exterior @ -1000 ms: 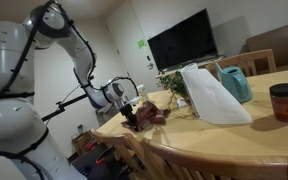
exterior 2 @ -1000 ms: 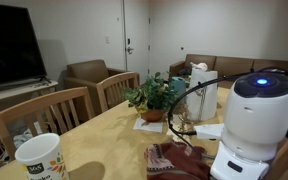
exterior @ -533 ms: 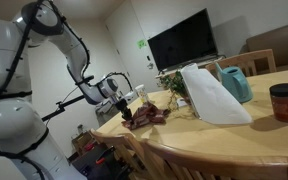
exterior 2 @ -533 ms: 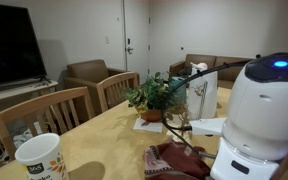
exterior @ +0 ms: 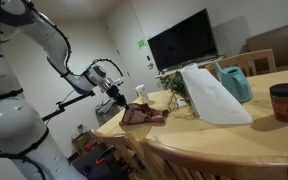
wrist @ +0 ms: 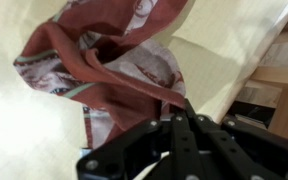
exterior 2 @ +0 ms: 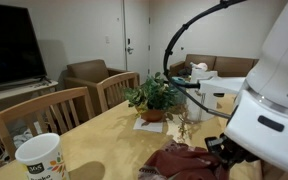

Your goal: Pick up the cloth and put it back down neatly

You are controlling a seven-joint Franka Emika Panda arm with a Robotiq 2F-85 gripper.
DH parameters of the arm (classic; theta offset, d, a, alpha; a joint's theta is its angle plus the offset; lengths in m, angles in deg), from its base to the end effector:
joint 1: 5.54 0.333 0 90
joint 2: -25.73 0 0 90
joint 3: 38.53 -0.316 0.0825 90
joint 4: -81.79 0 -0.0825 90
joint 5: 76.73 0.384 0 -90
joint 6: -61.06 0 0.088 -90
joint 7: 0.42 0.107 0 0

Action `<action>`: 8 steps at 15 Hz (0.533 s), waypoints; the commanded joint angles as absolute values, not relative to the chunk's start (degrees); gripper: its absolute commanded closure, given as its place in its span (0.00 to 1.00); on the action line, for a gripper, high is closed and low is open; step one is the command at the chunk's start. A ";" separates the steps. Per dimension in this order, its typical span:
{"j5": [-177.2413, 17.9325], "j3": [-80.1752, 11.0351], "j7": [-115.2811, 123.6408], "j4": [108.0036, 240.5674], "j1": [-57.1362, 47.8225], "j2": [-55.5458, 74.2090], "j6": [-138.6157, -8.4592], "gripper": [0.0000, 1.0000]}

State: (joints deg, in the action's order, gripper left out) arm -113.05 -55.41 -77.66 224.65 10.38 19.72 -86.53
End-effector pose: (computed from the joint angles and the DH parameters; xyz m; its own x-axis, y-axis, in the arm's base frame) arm 0.3864 0.2633 0.2444 -0.7446 0.5982 -0.2963 0.6317 0.7749 -0.0232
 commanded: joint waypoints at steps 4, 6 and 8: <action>-109.50 -54.56 -74.76 229.49 9.81 32.39 -82.21 0.99; -107.66 -54.92 -75.07 229.54 10.57 35.23 -80.59 0.99; -104.68 -55.12 -75.80 229.45 11.69 38.28 -79.31 0.99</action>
State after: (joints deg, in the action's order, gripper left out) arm -108.29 -54.61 -76.39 228.07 10.01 31.97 -82.30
